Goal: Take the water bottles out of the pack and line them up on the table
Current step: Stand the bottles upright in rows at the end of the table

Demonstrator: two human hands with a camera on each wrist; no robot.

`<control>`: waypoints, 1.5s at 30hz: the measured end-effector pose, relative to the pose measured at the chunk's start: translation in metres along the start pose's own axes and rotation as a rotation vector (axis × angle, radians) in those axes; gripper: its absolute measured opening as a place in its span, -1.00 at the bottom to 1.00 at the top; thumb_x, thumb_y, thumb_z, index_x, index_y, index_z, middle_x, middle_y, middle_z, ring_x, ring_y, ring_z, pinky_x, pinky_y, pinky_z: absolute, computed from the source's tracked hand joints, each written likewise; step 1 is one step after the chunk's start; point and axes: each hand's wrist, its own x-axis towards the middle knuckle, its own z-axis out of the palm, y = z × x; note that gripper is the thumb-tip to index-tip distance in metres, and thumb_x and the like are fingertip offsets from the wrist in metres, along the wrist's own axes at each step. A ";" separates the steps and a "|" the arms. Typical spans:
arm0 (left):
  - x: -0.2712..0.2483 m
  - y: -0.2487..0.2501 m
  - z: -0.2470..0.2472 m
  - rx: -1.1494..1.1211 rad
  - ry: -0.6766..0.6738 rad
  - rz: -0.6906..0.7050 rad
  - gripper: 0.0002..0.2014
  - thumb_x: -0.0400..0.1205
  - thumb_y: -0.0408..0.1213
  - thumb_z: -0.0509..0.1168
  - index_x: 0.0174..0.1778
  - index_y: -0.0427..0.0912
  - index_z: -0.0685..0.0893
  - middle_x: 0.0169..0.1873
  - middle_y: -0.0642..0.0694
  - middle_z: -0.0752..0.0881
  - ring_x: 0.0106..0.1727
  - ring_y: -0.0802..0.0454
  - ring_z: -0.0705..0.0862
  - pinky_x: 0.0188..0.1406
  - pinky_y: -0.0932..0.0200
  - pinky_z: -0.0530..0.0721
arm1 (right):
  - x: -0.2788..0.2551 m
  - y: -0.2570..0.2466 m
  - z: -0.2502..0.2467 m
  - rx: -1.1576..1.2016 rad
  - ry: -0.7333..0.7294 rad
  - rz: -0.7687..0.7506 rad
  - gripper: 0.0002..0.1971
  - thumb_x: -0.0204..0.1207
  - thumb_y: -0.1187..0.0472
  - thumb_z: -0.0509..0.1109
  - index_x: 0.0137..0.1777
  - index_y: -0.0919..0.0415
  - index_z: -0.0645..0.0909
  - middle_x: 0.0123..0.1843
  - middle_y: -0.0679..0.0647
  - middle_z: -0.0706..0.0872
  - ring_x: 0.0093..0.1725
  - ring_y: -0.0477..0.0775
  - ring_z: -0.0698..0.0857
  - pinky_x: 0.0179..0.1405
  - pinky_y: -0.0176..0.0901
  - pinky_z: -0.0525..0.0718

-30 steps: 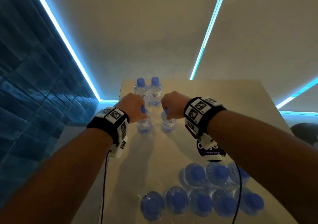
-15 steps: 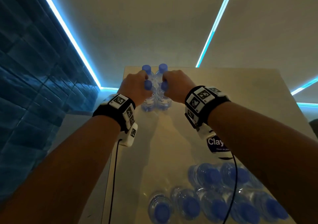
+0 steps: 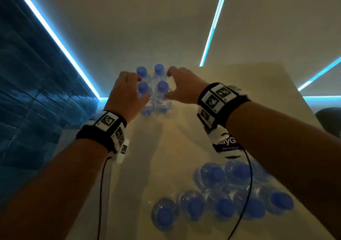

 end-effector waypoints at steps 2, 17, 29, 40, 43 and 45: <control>-0.012 0.024 -0.017 0.014 -0.048 0.148 -0.67 0.46 -0.15 0.48 0.03 -0.19 0.60 -0.02 -0.15 0.61 -0.02 -0.18 0.64 -0.05 -0.03 0.62 | -0.029 0.010 -0.021 -0.091 -0.059 -0.035 -0.49 0.41 -0.04 0.49 0.30 0.13 0.50 0.14 0.12 0.65 0.10 0.17 0.63 0.05 -0.05 0.57; -0.107 0.198 0.008 0.168 -0.990 0.604 -0.76 0.49 -0.06 0.39 -0.04 -0.11 0.74 -0.16 -0.07 0.60 -0.25 -0.05 0.56 -0.26 0.11 0.53 | -0.227 0.064 -0.017 -0.592 -0.480 -0.144 -0.74 0.35 -0.07 0.39 -0.05 0.04 0.62 -0.17 0.01 0.76 -0.09 0.14 0.72 0.22 0.12 0.45; 0.007 0.185 -0.007 0.218 -0.719 0.363 -0.80 0.45 -0.10 0.43 -0.29 -0.18 0.77 -0.34 -0.09 0.76 -0.28 -0.02 0.69 -0.24 0.09 0.70 | -0.143 0.100 -0.084 -0.469 -0.262 -0.072 -0.53 0.38 -0.27 0.32 -0.30 0.19 0.65 -0.47 -0.02 0.60 -0.42 0.07 0.62 -0.33 -0.12 0.57; 0.089 0.144 0.066 0.395 -0.530 0.091 -0.78 0.60 -0.30 0.34 -0.34 -0.27 0.57 -0.32 -0.21 0.66 -0.10 -0.25 0.73 -0.25 0.08 0.51 | -0.059 0.125 -0.046 -0.475 -0.029 0.059 -0.79 0.53 0.10 0.34 0.05 0.22 0.61 -0.04 0.14 0.70 -0.10 0.21 0.72 -0.19 -0.06 0.55; 0.097 0.133 0.075 0.389 -0.451 0.046 -0.84 0.58 -0.35 0.37 -0.31 -0.28 0.59 -0.19 -0.31 0.72 -0.08 -0.30 0.73 -0.20 0.00 0.57 | -0.038 0.137 -0.042 -0.251 -0.004 0.110 -0.74 0.55 0.06 0.34 0.08 0.25 0.61 0.06 0.18 0.71 0.06 0.24 0.70 -0.11 -0.08 0.55; 0.098 0.123 0.080 0.351 -0.393 0.015 -0.90 0.57 -0.36 0.38 -0.09 -0.33 0.66 -0.09 -0.31 0.70 -0.03 -0.30 0.71 -0.12 0.00 0.57 | -0.027 0.138 -0.042 -0.199 0.006 0.099 -0.74 0.57 0.07 0.35 0.06 0.28 0.61 0.04 0.20 0.73 0.05 0.23 0.70 -0.11 -0.10 0.53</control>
